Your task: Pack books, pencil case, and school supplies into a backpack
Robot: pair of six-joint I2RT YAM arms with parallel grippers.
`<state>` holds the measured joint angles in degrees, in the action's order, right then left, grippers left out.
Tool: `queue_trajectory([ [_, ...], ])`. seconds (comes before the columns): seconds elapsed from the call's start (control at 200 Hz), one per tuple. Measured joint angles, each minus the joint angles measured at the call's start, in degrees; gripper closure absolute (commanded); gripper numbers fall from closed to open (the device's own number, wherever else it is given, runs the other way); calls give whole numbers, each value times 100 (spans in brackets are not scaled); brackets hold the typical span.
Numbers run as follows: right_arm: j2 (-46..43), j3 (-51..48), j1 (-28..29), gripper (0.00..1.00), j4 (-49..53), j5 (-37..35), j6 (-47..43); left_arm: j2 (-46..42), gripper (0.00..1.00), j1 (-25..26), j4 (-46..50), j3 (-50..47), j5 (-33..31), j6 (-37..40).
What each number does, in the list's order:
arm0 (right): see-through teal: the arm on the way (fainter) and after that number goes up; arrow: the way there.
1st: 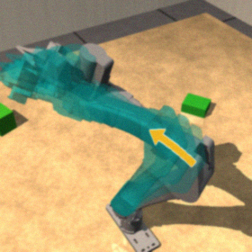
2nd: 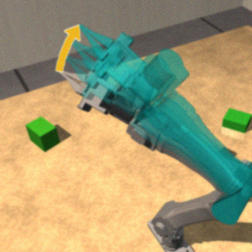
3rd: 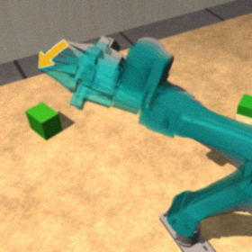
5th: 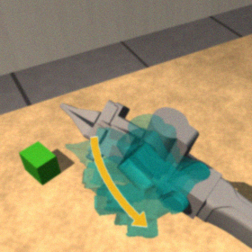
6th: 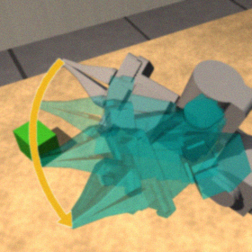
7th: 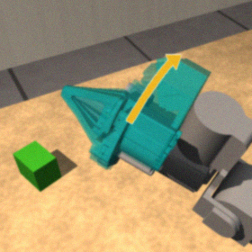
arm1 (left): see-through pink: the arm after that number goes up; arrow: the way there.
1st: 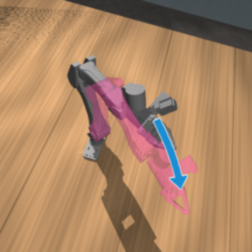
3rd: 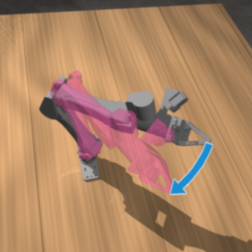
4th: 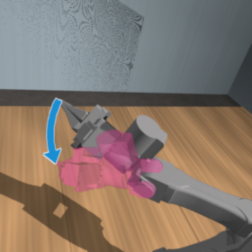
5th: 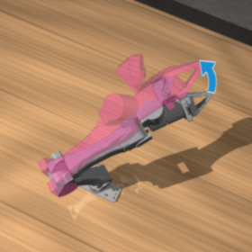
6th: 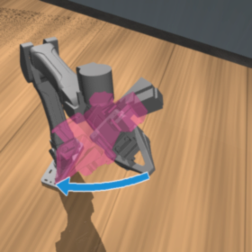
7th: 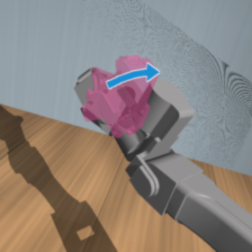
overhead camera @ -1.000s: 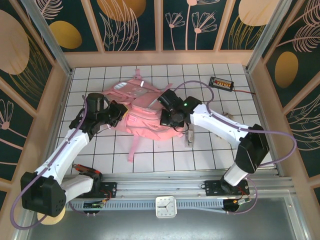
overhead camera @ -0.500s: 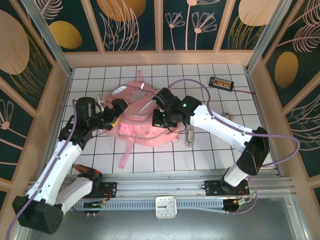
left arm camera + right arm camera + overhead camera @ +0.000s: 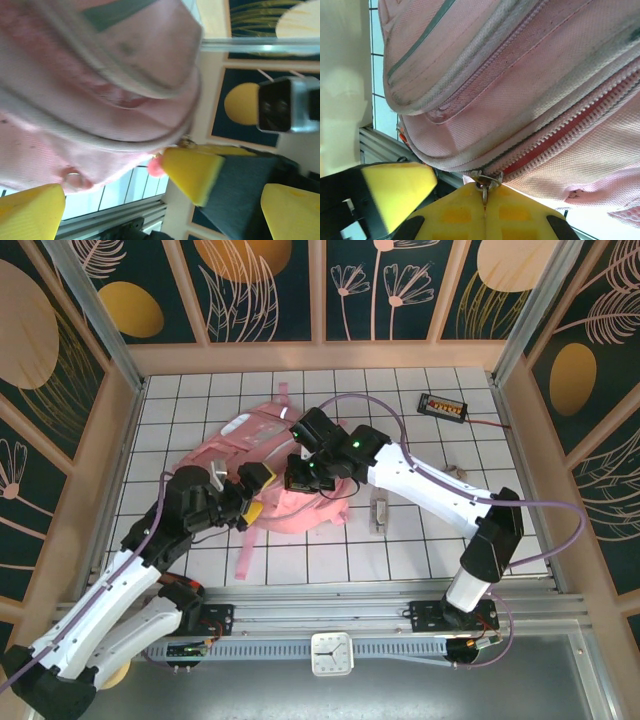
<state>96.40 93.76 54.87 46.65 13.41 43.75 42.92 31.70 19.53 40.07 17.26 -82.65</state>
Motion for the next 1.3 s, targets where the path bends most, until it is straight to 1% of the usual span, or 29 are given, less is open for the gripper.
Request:
queue_trajectory([
  [0.16,0,0,4,100,-66,105,2,-11,1,57,-356,-420,-337,-890],
  [0.225,0,0,26,100,-92,129,2,131,1,57,-601,-557,-433,-1178],
  [0.3,0,0,83,100,-125,131,4,411,1,57,-789,-568,-494,-1340],
  [0.335,2,0,127,100,-140,129,7,538,6,57,-890,-568,-527,-1377],
  [0.37,9,0,168,100,-151,122,7,619,14,57,-957,-568,-546,-1410],
  [0.38,11,0,184,100,-151,120,9,634,18,57,-979,-568,-542,-1394],
  [0.395,15,0,195,100,-157,116,9,651,27,57,-999,-568,-553,-1405],
  [0.425,28,0,221,100,-175,109,9,671,51,70,-1029,-568,-549,-1390],
  [0.445,42,0,234,100,-184,107,7,675,63,81,-1038,-568,-549,-1429],
  [0.51,87,2,280,100,-214,107,7,651,86,96,-1082,-595,-551,-1414],
  [0.535,111,9,295,100,-216,107,7,625,100,94,-1115,-623,-551,-1414],
  [0.63,195,11,343,100,-138,109,0,444,100,85,-1130,-763,-597,-1434],
  [0.696,236,17,352,100,-109,129,-59,334,100,57,-975,-778,-636,-1331],
  [0.836,251,26,304,100,63,192,-415,125,100,-205,-358,-693,-481,-754],
  [0.976,249,39,20,100,227,157,-820,79,100,-883,636,-216,-85,140],
  [1.056,229,4,-238,100,227,168,-1056,227,100,-1204,1158,155,76,686],
  [1.221,59,-468,-737,100,264,90,-1513,962,100,-1543,2203,1163,28,1851],
  [1.301,50,-728,-946,100,240,26,-1692,1154,100,-1744,2549,1526,11,2345],
])
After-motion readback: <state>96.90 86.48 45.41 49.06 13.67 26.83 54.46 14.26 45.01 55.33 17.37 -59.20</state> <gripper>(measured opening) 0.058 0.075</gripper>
